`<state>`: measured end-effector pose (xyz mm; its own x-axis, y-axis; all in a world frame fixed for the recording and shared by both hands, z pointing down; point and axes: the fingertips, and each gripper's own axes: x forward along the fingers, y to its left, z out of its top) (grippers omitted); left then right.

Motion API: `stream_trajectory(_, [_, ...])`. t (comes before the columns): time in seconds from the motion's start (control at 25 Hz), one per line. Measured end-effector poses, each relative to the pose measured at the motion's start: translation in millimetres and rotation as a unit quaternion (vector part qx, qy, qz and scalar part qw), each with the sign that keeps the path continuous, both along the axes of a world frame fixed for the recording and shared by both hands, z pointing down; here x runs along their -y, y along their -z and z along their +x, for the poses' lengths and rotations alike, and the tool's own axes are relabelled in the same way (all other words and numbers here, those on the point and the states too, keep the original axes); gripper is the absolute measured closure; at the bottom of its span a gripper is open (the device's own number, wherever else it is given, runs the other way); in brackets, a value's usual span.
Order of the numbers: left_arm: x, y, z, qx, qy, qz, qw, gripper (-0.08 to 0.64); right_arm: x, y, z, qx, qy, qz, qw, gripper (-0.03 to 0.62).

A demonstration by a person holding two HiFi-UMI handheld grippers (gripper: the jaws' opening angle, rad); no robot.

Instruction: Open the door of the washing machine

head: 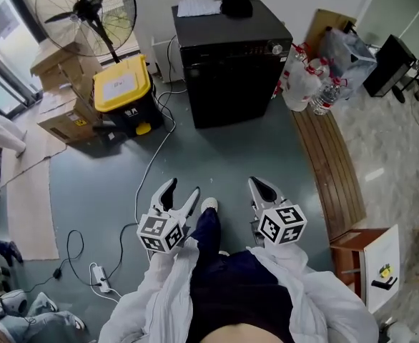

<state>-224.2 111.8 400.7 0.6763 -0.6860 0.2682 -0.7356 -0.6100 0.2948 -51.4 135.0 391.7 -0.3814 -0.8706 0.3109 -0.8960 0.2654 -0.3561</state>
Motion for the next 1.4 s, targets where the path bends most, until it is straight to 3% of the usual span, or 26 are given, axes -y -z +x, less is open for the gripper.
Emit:
stream_trajectory(0.36, [147.9, 20.6, 13.2, 0.004, -0.031, 0.018, 0.9994, 0.268, 132.5, 17.5, 13.1, -0.006, -0.025, 0.011, 1.000, 0.584])
stream_trajectory(0.56, [204.8, 21.6, 18.6, 0.009, -0.050, 0.028, 0.9983, 0.268, 186.2, 18.0, 16.3, -0.006, -0.040, 0.020, 0.999, 0.584])
stream_trajectory(1.12, [239.3, -35.6, 35.7, 0.038, -0.093, -0.035, 0.9943, 0.268, 221.7, -20.7, 23.2, -0.018, -0.050, -0.036, 0.998, 0.584])
stream_trajectory(1.4, [295.3, -58.0, 57.8, 0.045, -0.085, -0.050, 0.9941, 0.268, 273.5, -36.5, 33.0, -0.015, -0.025, -0.051, 0.998, 0.584])
